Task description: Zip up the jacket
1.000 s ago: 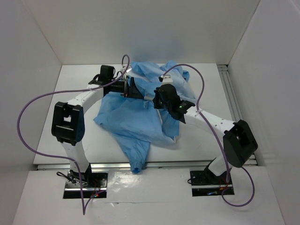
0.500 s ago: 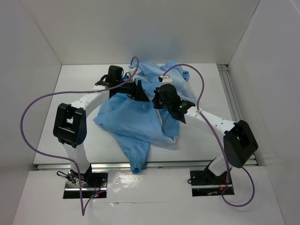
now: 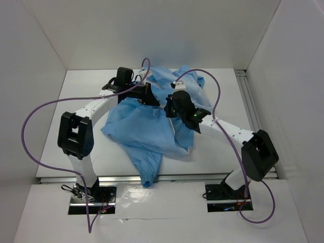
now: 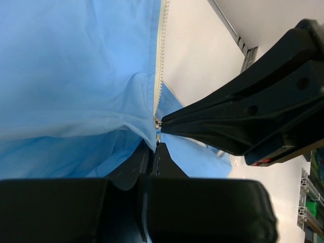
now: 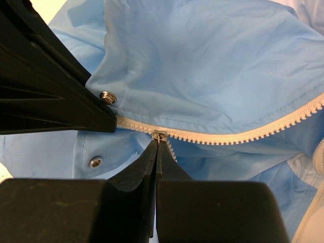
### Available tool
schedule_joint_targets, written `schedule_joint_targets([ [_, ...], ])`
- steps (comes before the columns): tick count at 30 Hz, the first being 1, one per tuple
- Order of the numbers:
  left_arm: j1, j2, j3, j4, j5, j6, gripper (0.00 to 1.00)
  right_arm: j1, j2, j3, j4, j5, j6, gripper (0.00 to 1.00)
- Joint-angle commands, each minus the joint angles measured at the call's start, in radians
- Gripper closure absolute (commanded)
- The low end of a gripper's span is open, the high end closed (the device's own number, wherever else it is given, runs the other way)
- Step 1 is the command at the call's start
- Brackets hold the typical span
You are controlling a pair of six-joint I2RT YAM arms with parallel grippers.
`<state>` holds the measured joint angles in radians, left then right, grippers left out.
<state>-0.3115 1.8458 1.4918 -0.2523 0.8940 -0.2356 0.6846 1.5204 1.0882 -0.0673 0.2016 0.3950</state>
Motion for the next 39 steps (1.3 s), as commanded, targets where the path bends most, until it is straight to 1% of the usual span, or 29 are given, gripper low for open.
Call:
schedule_joint_targets([
  [1,-0.001,-0.022,0.059,-0.037,0.023,0.033,1.00,-0.007,-0.032,0.042,-0.023,0.013,-0.016,1.00],
  [2,-0.001,-0.022,0.059,-0.048,0.023,0.033,1.00,-0.007,-0.032,0.042,-0.035,0.013,-0.016,1.00],
  [6,0.055,-0.033,0.068,-0.059,0.000,-0.001,1.00,-0.007,-0.043,0.052,-0.055,0.013,-0.025,1.00],
  [16,0.241,-0.123,0.142,-0.059,-0.093,-0.128,1.00,-0.016,-0.083,0.084,-0.088,0.013,-0.035,1.00],
  [21,0.345,-0.123,0.219,-0.059,-0.148,-0.212,1.00,-0.016,-0.083,0.095,-0.109,0.024,-0.035,1.00],
  [22,0.357,-0.112,0.231,-0.059,-0.148,-0.225,1.00,-0.025,-0.083,0.095,-0.118,0.035,-0.035,1.00],
  [24,0.389,-0.102,0.269,-0.070,-0.194,-0.251,1.00,-0.036,-0.083,0.084,-0.118,0.035,-0.035,1.00],
  [26,0.399,-0.089,0.306,-0.094,-0.233,-0.261,1.00,-0.049,-0.109,0.068,-0.130,0.035,-0.025,1.00],
  [27,0.425,-0.089,0.315,-0.103,-0.233,-0.271,1.00,-0.049,-0.109,0.056,-0.131,0.045,-0.025,1.00],
  [32,0.471,-0.080,0.349,-0.114,-0.291,-0.294,1.00,-0.109,-0.178,-0.002,-0.170,0.068,-0.015,1.00],
  [36,0.522,-0.071,0.386,-0.114,-0.300,-0.338,1.00,-0.190,-0.241,-0.060,-0.212,0.068,-0.005,1.00],
  [39,0.558,-0.062,0.444,-0.114,-0.311,-0.350,1.00,-0.279,-0.285,-0.108,-0.230,0.046,-0.005,1.00],
])
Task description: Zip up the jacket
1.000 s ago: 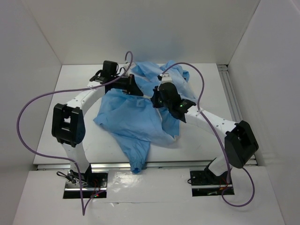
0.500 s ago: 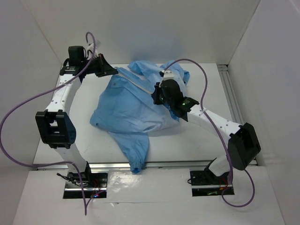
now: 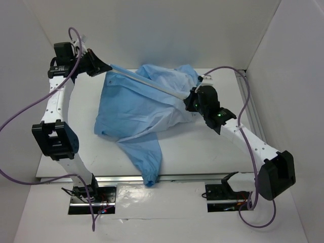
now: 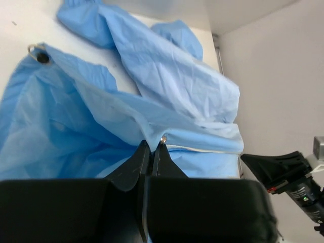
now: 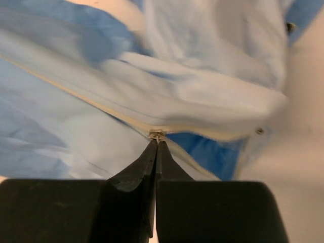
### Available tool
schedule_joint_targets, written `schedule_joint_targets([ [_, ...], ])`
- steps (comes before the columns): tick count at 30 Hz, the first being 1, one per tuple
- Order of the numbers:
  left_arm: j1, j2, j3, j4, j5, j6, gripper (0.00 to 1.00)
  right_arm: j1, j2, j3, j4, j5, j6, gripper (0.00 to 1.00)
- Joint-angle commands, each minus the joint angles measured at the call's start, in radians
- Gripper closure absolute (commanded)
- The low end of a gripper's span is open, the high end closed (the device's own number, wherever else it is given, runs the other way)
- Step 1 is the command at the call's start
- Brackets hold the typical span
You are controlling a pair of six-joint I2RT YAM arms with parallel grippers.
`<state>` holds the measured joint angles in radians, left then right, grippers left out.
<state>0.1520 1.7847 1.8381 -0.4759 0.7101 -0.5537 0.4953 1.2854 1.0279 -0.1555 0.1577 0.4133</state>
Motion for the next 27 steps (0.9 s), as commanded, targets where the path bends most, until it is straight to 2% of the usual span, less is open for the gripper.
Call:
schedule_joint_targets([
  [1,0.095,-0.001,0.121,0.109,-0.127,-0.043,1.00,-0.106,-0.060,-0.048,-0.142,0.077,-0.024,1.00],
  [7,0.136,-0.010,0.185,0.109,-0.149,-0.086,1.00,-0.143,-0.081,-0.071,-0.130,0.028,-0.024,1.00],
  [11,0.173,-0.010,0.256,0.120,-0.149,-0.138,1.00,-0.181,-0.018,-0.034,-0.101,0.017,-0.033,1.00],
  [15,0.216,0.001,0.351,0.132,-0.149,-0.195,1.00,-0.250,0.083,0.120,-0.081,-0.006,-0.074,1.00],
  [18,0.267,0.030,0.431,0.123,-0.139,-0.238,1.00,-0.299,0.092,0.210,-0.081,-0.020,-0.085,1.00],
  [23,0.323,0.019,0.408,0.123,-0.129,-0.259,1.00,-0.400,0.101,0.215,-0.081,-0.067,-0.096,1.00],
  [27,0.347,-0.011,0.266,0.149,-0.116,-0.259,1.00,-0.458,0.111,0.143,-0.061,-0.067,-0.096,1.00],
])
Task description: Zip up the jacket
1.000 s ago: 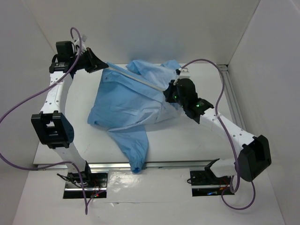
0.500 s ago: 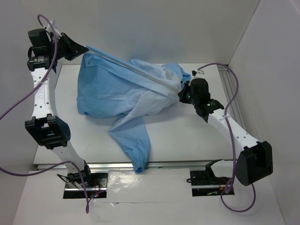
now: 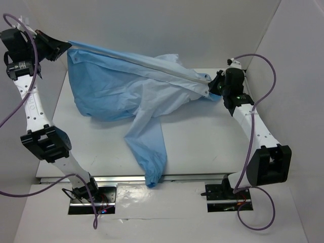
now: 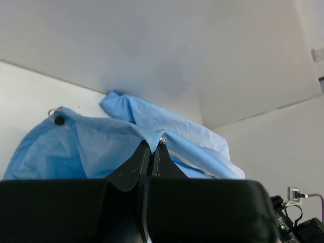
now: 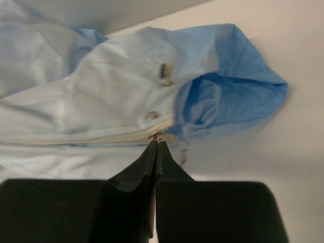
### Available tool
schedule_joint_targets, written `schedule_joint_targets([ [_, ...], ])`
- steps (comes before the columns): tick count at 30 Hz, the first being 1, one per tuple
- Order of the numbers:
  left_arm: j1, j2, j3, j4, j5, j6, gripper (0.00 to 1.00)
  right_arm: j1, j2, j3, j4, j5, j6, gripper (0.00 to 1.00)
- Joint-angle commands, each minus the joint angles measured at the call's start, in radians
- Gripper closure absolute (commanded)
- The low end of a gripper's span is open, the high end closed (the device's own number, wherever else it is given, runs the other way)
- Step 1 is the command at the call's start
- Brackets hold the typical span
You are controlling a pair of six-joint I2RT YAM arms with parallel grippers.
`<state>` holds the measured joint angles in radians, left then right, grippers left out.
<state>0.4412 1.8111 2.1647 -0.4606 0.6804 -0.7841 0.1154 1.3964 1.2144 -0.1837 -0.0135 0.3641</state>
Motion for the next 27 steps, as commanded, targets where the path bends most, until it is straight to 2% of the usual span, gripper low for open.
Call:
schedule_joint_targets([
  [1,0.057,-0.038,-0.090,0.143,-0.087,-0.018,1.00,-0.088,0.009,-0.067,-0.033,0.113,-0.047,1.00],
  [9,0.057,-0.041,-0.340,0.177,-0.039,0.043,1.00,-0.152,0.009,-0.111,-0.020,0.126,-0.036,1.00],
  [15,0.022,-0.041,-0.407,0.177,-0.103,0.098,1.00,-0.152,0.029,-0.078,-0.020,0.136,-0.048,1.00],
  [18,0.022,-0.030,-0.410,0.155,-0.093,0.118,1.00,-0.152,0.052,-0.024,-0.030,0.147,-0.060,1.00],
  [19,0.022,-0.007,-0.396,0.143,-0.070,0.127,0.72,-0.152,0.061,-0.007,-0.030,0.147,-0.074,1.00],
  [20,0.011,0.004,-0.384,0.134,-0.070,0.137,0.49,-0.152,0.088,0.026,-0.030,0.129,-0.074,0.98],
  [22,-0.019,0.046,-0.338,0.044,-0.112,0.182,0.08,-0.152,0.145,0.081,-0.075,0.075,-0.097,0.86],
  [24,-0.056,0.070,-0.280,-0.012,-0.148,0.204,0.00,-0.152,0.242,0.186,-0.178,-0.004,-0.117,0.62],
  [26,-0.088,0.070,-0.270,-0.049,-0.195,0.215,0.00,-0.128,0.268,0.203,-0.206,-0.005,-0.117,0.59],
  [27,-0.101,0.057,-0.270,-0.061,-0.217,0.229,0.00,-0.128,0.268,0.203,-0.206,0.010,-0.117,0.46],
])
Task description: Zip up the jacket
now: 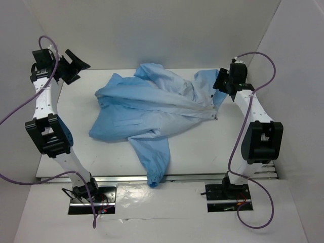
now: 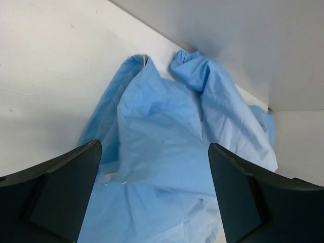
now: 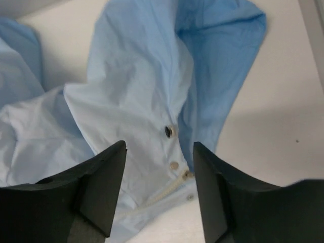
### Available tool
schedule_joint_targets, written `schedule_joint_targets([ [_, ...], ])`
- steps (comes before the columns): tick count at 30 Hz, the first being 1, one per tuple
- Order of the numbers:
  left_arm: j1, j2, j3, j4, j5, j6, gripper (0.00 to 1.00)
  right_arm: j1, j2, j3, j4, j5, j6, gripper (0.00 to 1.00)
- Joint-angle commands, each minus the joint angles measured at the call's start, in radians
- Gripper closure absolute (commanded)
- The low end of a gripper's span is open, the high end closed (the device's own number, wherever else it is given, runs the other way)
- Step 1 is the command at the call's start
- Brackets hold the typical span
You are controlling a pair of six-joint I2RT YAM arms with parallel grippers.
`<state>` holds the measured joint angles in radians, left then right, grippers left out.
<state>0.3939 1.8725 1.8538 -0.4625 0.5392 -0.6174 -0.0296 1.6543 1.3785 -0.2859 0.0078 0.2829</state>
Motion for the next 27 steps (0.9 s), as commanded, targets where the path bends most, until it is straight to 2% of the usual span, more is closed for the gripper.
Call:
schedule_joint_targets([
  [1,-0.067,-0.015,0.041,-0.073,-0.100,0.071,0.00,0.031,-0.002,0.039,-0.104,0.003,-0.036,0.34],
  [4,-0.156,-0.044,0.097,-0.134,-0.208,0.140,0.03,0.045,-0.027,0.054,-0.162,0.063,-0.027,0.11],
  [6,-0.245,-0.061,0.110,-0.188,-0.231,0.174,0.04,0.072,-0.076,0.053,-0.162,0.063,-0.027,0.03],
  [7,-0.277,-0.093,0.082,-0.188,-0.222,0.191,0.09,0.088,-0.099,0.038,-0.162,0.063,-0.018,0.00],
  [8,-0.315,-0.117,0.050,-0.197,-0.222,0.200,0.09,0.118,-0.120,0.016,-0.162,0.063,-0.017,0.00],
  [9,-0.410,-0.145,-0.034,-0.197,-0.255,0.212,0.10,0.134,-0.163,-0.033,-0.153,0.082,0.002,0.00],
  [11,-0.507,-0.226,-0.134,-0.188,-0.341,0.212,0.10,0.174,-0.203,-0.093,-0.153,0.151,0.050,0.00],
  [12,-0.585,-0.249,-0.236,-0.157,-0.353,0.212,0.10,0.183,-0.241,-0.155,-0.144,0.208,0.071,0.00],
  [13,-0.614,-0.280,-0.313,-0.157,-0.398,0.194,0.10,0.203,-0.258,-0.185,-0.144,0.248,0.114,0.00],
  [16,-0.665,-0.289,-0.363,-0.157,-0.387,0.194,0.08,0.227,-0.310,-0.287,-0.197,0.369,0.168,0.00],
  [18,-0.676,-0.305,-0.383,-0.188,-0.436,0.183,0.07,0.237,-0.329,-0.329,-0.229,0.483,0.221,0.00],
  [27,-0.685,-0.398,-0.361,-0.179,-0.464,0.202,0.03,0.237,-0.390,-0.381,-0.277,0.537,0.224,0.00],
])
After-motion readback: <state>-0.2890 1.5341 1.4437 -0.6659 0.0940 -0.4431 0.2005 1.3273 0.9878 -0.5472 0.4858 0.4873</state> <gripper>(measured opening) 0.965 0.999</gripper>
